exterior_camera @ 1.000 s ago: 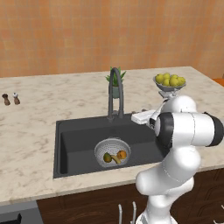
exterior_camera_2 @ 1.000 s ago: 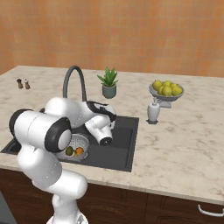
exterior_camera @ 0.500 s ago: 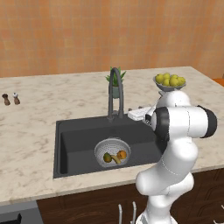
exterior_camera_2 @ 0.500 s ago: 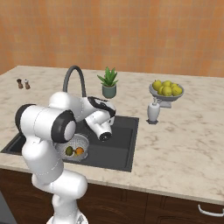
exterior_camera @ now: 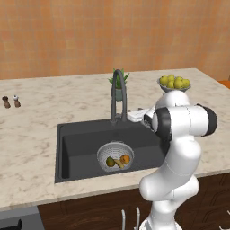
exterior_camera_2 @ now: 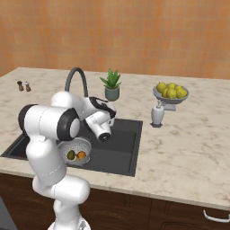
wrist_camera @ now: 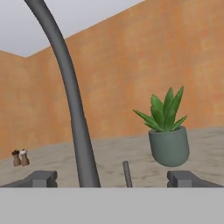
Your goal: Put the colander in the sink, put the mango, peach, banana in the colander, and turn on the sink faucet and pour water over the colander.
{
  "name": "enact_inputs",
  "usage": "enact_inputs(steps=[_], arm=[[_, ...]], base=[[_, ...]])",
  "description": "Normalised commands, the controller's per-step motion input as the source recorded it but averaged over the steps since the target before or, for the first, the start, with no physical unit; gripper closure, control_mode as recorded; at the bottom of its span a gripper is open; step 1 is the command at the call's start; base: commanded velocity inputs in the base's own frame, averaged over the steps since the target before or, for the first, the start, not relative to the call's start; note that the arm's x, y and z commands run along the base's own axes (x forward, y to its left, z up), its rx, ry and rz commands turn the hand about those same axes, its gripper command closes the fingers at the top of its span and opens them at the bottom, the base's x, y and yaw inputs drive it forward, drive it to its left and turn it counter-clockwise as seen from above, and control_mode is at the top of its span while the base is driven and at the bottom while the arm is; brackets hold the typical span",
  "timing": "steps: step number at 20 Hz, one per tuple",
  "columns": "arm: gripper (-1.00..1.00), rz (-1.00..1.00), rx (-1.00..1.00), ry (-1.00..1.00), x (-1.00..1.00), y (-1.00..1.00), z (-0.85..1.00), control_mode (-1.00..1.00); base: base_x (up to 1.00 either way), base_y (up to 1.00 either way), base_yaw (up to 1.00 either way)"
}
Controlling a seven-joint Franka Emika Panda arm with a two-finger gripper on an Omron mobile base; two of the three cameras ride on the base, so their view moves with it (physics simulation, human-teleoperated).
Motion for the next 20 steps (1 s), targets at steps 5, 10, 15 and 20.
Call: enact_inputs(steps=[5,10,15,20], arm=[[-1.00,0.00,0.00,0.00,0.01,0.00,-0.24,-1.00],[-1.00,0.00,0.00,0.00,0.02,0.00,-0.19,-1.00],[-1.00,0.00,0.00,0.00,0.15,0.00,-0.13,-1.00],[-1.00,0.00,0.00,0.00,0.22,0.00,-0.09,-1.00]], base=[[0.00,0.00,0.00],[0.00,0.00,0.00],[0.00,0.00,0.00],[0.00,0.00,0.00]])
